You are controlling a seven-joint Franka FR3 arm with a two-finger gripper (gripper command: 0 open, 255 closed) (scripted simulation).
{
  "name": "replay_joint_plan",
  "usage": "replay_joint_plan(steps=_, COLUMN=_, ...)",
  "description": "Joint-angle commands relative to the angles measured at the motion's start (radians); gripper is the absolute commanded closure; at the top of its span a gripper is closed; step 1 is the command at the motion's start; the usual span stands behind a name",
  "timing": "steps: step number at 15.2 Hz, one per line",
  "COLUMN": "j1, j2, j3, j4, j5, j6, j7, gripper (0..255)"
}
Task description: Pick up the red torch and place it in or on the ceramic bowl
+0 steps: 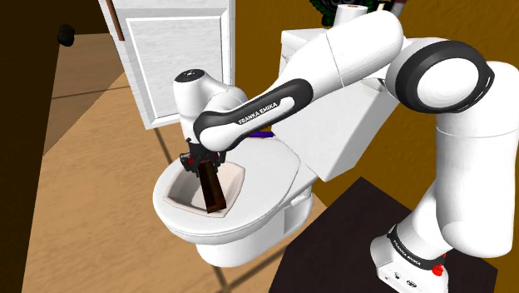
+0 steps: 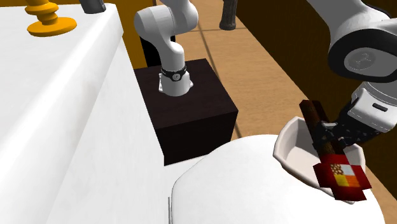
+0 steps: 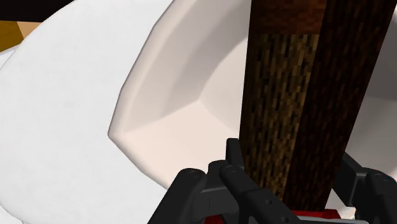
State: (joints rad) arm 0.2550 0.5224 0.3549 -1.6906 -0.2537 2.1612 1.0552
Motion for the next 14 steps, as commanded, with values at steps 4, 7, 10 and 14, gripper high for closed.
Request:
replay_joint_plan(steps=4, j1=0.008, j2=0.040, j3=-0.011, j4=-0.012, j5=-0.018, j6=0.052, j7=0.013, gripper=255)
replay_joint_plan(steps=7, j1=0.008, j2=0.040, j3=-0.011, j4=-0.012, j5=-0.018, j6=0.052, j7=0.013, gripper=255)
replay_joint_plan(steps=10, j1=0.007, j2=0.041, j3=-0.011, j4=-0.012, j5=-0.018, j6=0.052, j7=0.013, gripper=255)
replay_joint_plan(steps=14, j1=0.007, j2=0.040, j3=-0.011, j4=-0.012, j5=-0.018, j6=0.052, j7=0.013, gripper=0)
